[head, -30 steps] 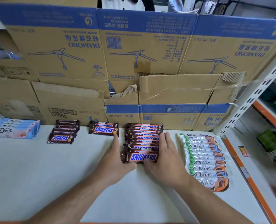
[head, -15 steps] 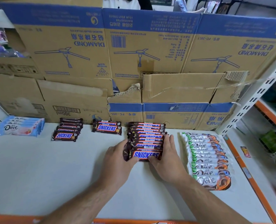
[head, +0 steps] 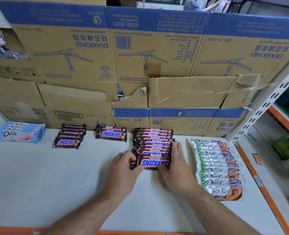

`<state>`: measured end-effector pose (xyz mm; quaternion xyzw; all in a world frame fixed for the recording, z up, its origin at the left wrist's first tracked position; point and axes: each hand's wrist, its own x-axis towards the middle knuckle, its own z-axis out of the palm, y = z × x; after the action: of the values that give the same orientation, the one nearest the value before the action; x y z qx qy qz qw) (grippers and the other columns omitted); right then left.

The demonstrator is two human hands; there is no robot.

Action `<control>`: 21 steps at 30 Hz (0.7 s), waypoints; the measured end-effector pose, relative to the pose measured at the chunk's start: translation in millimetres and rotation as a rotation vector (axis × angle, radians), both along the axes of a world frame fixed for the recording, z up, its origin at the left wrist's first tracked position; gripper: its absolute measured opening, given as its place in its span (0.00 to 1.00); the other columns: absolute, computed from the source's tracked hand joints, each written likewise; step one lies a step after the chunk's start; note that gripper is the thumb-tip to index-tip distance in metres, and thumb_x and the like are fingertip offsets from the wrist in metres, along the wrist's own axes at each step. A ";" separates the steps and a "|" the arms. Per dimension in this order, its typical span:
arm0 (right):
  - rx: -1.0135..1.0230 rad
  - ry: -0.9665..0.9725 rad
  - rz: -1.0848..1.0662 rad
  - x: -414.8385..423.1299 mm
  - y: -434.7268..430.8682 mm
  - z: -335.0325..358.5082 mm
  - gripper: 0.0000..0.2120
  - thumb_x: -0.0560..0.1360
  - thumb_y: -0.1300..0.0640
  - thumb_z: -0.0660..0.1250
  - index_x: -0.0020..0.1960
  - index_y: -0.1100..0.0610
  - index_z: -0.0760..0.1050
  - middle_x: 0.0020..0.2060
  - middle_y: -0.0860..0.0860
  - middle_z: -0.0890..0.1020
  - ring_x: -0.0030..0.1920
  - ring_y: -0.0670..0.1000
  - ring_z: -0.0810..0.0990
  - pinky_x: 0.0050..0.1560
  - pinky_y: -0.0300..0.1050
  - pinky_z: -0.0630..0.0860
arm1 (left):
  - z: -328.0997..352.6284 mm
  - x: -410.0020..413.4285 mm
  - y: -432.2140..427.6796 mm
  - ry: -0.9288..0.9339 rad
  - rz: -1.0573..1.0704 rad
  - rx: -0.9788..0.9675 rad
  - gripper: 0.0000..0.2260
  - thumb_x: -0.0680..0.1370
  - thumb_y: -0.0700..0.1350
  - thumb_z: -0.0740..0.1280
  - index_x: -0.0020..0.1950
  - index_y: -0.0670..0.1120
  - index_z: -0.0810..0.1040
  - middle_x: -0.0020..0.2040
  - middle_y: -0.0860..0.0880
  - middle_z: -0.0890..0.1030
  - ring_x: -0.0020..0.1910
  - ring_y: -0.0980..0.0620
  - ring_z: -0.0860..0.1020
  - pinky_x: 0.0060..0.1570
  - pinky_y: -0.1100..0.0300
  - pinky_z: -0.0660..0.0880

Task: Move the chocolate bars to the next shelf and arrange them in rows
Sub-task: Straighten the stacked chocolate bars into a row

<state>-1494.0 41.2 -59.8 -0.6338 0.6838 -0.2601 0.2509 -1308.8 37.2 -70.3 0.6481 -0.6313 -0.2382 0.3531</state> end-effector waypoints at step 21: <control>-0.217 0.354 0.081 5.8 18.4 17.0 0.35 0.68 0.46 0.65 0.73 0.57 0.65 0.70 0.53 0.70 0.74 0.54 0.62 0.75 0.45 0.57 | 32.3 -0.8 -16.7 -0.213 -0.297 -0.037 0.32 0.72 0.54 0.69 0.74 0.49 0.65 0.71 0.54 0.70 0.70 0.54 0.66 0.69 0.60 0.63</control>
<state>-1488.2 59.6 -42.7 -0.7198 0.6594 -0.2064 0.0672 -1309.6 20.5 -38.1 0.5627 -0.7581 -0.2063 0.2571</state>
